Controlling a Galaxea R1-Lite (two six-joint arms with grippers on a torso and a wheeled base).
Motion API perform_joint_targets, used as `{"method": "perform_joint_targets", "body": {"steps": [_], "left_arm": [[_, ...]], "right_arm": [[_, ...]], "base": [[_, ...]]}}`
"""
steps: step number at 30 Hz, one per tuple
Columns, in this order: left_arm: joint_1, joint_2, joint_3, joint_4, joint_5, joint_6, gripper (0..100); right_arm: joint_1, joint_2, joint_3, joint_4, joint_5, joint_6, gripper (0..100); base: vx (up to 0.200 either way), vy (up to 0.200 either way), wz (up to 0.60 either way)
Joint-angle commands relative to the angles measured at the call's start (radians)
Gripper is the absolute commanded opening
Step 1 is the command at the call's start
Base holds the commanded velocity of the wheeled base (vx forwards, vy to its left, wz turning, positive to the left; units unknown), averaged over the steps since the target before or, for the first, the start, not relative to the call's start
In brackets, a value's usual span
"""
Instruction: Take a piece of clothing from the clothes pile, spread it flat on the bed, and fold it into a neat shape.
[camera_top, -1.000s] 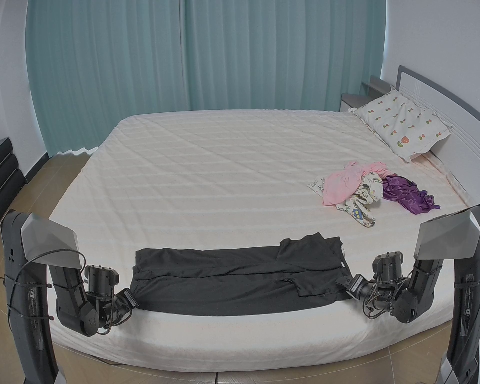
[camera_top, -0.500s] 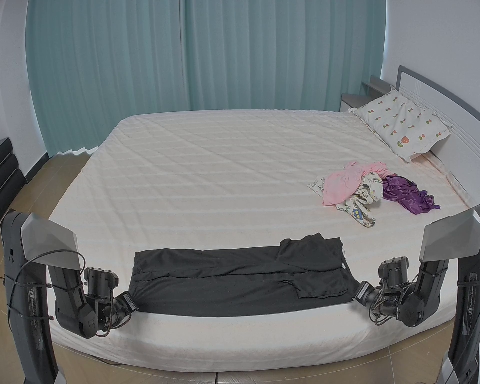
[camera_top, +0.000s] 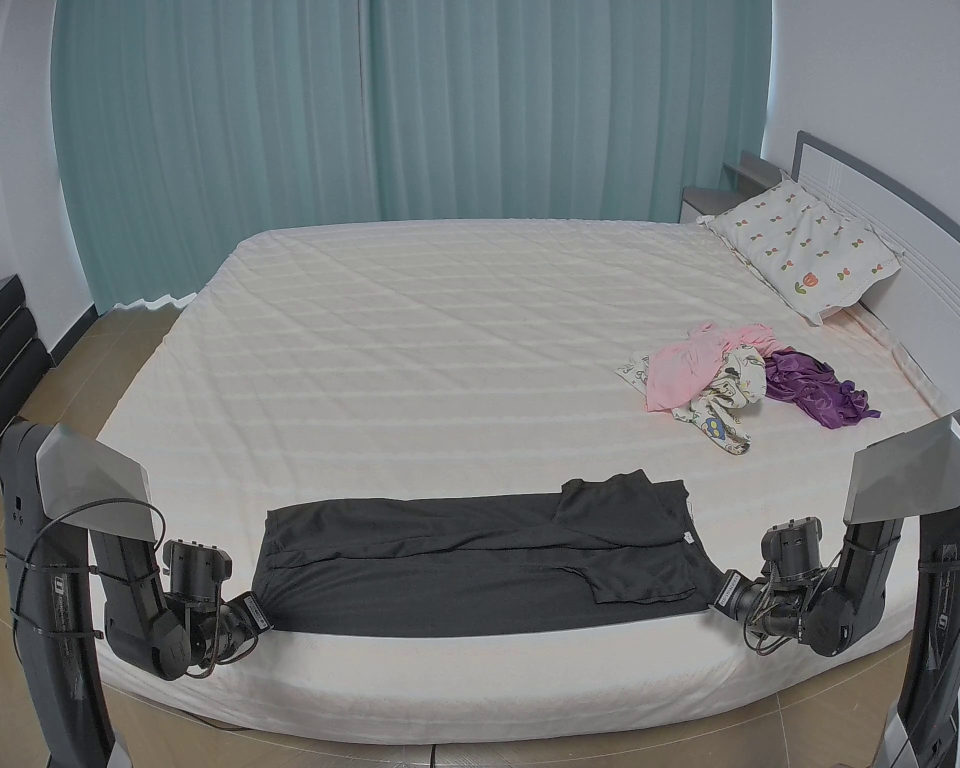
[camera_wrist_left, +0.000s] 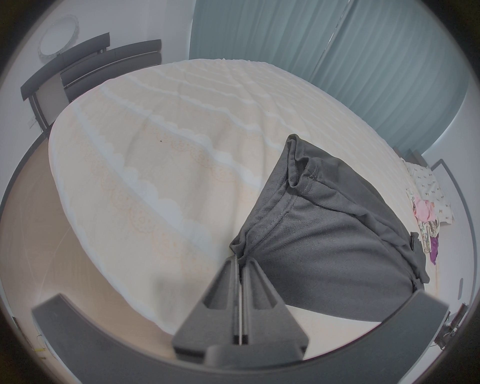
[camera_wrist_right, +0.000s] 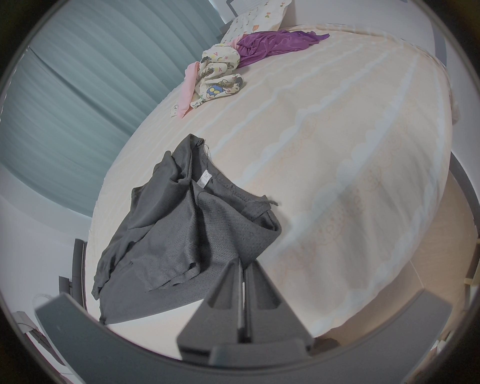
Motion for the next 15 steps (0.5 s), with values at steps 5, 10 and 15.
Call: {"method": "perform_joint_targets", "body": {"steps": [5, 10, 15], "left_arm": [[0.005, 0.004, 0.013, 0.002, 0.002, 0.019, 0], [0.014, 0.001, 0.014, 0.002, 0.002, 0.039, 0], [0.022, -0.005, 0.027, 0.001, 0.000, 0.058, 0]], "right_arm": [[0.000, 0.003, 0.023, 0.000, 0.000, -0.032, 0], [0.000, 0.005, 0.029, 0.000, 0.000, -0.048, 0], [0.000, -0.017, 0.046, 0.000, 0.000, -0.066, 0]], "base": [[0.000, 0.000, 0.00], [0.000, 0.000, 0.00], [0.000, 0.000, 0.00]]}}
